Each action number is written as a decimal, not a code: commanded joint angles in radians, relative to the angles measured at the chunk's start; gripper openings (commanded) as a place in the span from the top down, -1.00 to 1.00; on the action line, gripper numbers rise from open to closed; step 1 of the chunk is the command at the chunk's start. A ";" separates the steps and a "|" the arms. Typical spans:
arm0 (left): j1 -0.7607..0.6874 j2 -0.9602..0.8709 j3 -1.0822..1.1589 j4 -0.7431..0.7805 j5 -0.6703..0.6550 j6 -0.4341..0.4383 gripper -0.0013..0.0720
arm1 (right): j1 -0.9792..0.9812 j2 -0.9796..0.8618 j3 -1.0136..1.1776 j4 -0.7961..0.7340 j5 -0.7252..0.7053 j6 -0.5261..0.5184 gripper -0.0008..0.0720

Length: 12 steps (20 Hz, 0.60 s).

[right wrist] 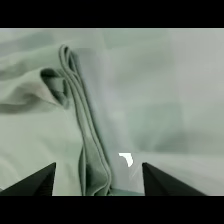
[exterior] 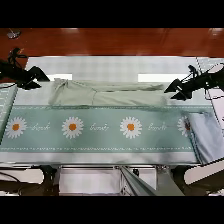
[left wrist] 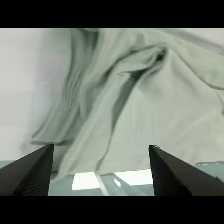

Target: Fold the shirts.

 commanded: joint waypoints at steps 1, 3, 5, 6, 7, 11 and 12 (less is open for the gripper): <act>-0.057 0.236 -0.263 -0.111 0.227 0.090 -0.95 | 0.048 -0.036 -0.031 0.083 0.006 -0.035 -0.72; -0.142 0.354 -0.410 -0.148 0.318 0.091 -0.95 | 0.106 -0.051 -0.031 0.114 -0.027 -0.037 -0.71; -0.235 0.394 -0.486 -0.154 0.354 0.091 -0.95 | 0.155 -0.054 -0.003 0.121 -0.008 -0.043 0.29; -0.277 0.385 -0.496 -0.153 0.357 0.091 -0.94 | 0.166 -0.043 0.031 0.120 0.042 -0.060 0.89; -0.311 0.372 -0.496 -0.156 0.360 0.091 -0.67 | 0.171 -0.017 0.057 0.114 0.078 -0.083 0.91; -0.468 0.327 -0.477 -0.278 0.452 0.172 0.90 | 0.155 0.211 0.043 -0.055 0.093 -0.066 0.91; -0.535 0.312 -0.459 -0.296 0.492 0.193 0.90 | 0.155 0.283 0.001 -0.069 0.093 -0.069 0.91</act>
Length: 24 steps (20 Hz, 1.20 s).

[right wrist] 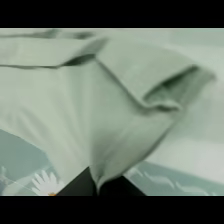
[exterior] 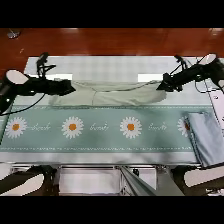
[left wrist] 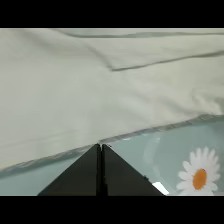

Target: Fold the shirts.

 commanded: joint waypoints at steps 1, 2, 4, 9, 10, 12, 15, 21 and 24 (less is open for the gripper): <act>-0.205 -0.042 0.033 -0.077 0.132 0.065 0.90 | 0.003 0.217 -0.086 -0.092 0.023 -0.007 0.91; -0.274 -0.074 0.063 -0.060 0.163 0.067 0.90 | 0.005 0.302 -0.156 -0.098 0.007 -0.008 0.91; -0.398 -0.179 0.145 0.045 0.221 -0.021 0.90 | 0.005 0.467 -0.293 -0.098 -0.025 0.003 0.91; -0.607 -0.554 0.544 0.077 0.030 -0.180 0.90 | 0.006 0.737 -0.448 -0.098 -0.012 0.031 0.91; -0.642 -0.614 0.607 0.077 -0.009 -0.223 0.91 | 0.005 0.761 -0.447 -0.098 -0.010 0.046 0.91; -0.715 -0.710 0.695 0.060 -0.080 -0.270 0.90 | 0.006 0.790 -0.447 -0.093 -0.015 0.070 0.91; -0.803 -0.774 0.751 -0.005 -0.092 -0.269 0.90 | 0.006 0.793 -0.447 -0.029 -0.022 0.073 0.91; -0.578 -0.700 0.884 0.049 -0.257 -0.259 0.90 | 0.006 0.793 -0.447 0.072 -0.016 0.085 0.91; -0.350 -0.579 0.885 0.140 -0.400 -0.267 0.90 | 0.092 0.778 -0.430 0.104 -0.087 0.097 0.91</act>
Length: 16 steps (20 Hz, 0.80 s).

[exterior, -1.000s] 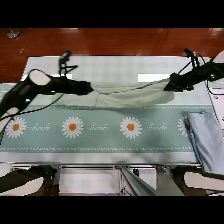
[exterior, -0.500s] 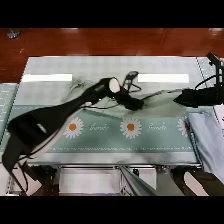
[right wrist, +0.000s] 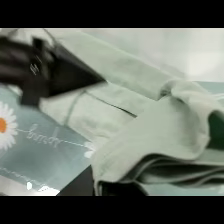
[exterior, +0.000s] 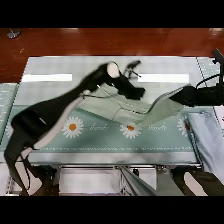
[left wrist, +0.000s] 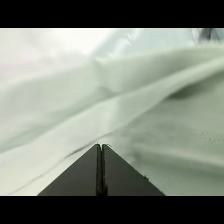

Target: Fold the shirts.

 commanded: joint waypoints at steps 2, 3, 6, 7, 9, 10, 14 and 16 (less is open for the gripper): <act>0.311 0.200 0.011 0.134 -0.232 0.026 0.90 | 0.182 -0.087 0.072 0.043 -0.111 0.037 0.91; 0.367 0.275 -0.016 0.160 -0.240 0.047 0.90 | 0.241 -0.143 0.115 0.042 -0.138 0.052 0.91; 0.526 0.571 -0.227 0.185 -0.169 0.111 0.90 | 0.403 -0.373 0.305 0.043 -0.185 0.081 0.91; 0.576 0.695 -0.346 0.184 -0.127 0.133 0.90 | 0.451 -0.468 0.390 0.043 -0.187 0.090 0.91; 0.645 0.937 -0.608 0.185 -0.052 0.145 0.90 | 0.531 -0.653 0.563 0.043 -0.186 0.104 0.91; 0.661 1.050 -0.748 0.185 -0.023 0.151 0.90 | 0.564 -0.741 0.647 0.043 -0.185 0.111 0.91; 0.663 1.345 -1.171 0.132 0.008 0.149 0.90 | 0.673 -1.080 0.991 0.044 -0.186 0.167 0.91; 0.663 1.402 -1.301 0.068 0.053 0.146 0.90 | 0.708 -1.208 1.100 0.076 -0.214 0.203 0.91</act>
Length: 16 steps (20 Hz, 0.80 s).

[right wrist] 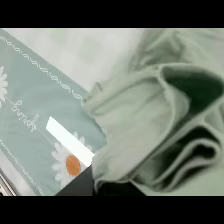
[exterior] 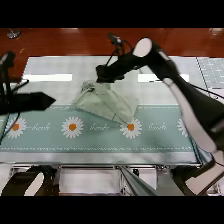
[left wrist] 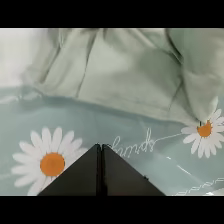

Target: Fold the shirts.

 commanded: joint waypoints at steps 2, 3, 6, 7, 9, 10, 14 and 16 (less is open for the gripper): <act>0.015 0.145 -0.306 -0.133 0.134 0.006 0.90 | 0.077 -0.262 0.188 0.129 -0.089 0.050 0.91; 0.015 0.131 -0.327 -0.149 0.177 0.006 0.90 | 0.077 -0.285 0.188 0.167 -0.088 0.044 0.42; 0.015 0.079 -0.335 -0.160 0.246 0.006 0.90 | 0.032 -0.283 0.188 0.209 0.003 0.000 -0.73; 0.015 0.065 -0.335 -0.162 0.247 0.006 0.90 | -0.009 -0.259 0.188 0.213 0.060 0.001 -0.73; 0.015 0.047 -0.335 -0.162 0.246 0.007 0.90 | -0.116 -0.182 0.188 0.208 0.214 -0.002 -0.73; 0.015 0.041 -0.335 -0.162 0.246 0.007 0.90 | -0.176 -0.132 0.188 0.200 0.299 -0.013 -0.72; 0.015 0.039 -0.336 -0.162 0.246 0.010 0.90 | -0.365 0.204 0.043 -0.160 0.503 -0.114 -0.72; 0.015 0.039 -0.336 -0.162 0.246 0.010 0.90 | -0.422 0.434 -0.250 -0.320 0.382 -0.112 -0.72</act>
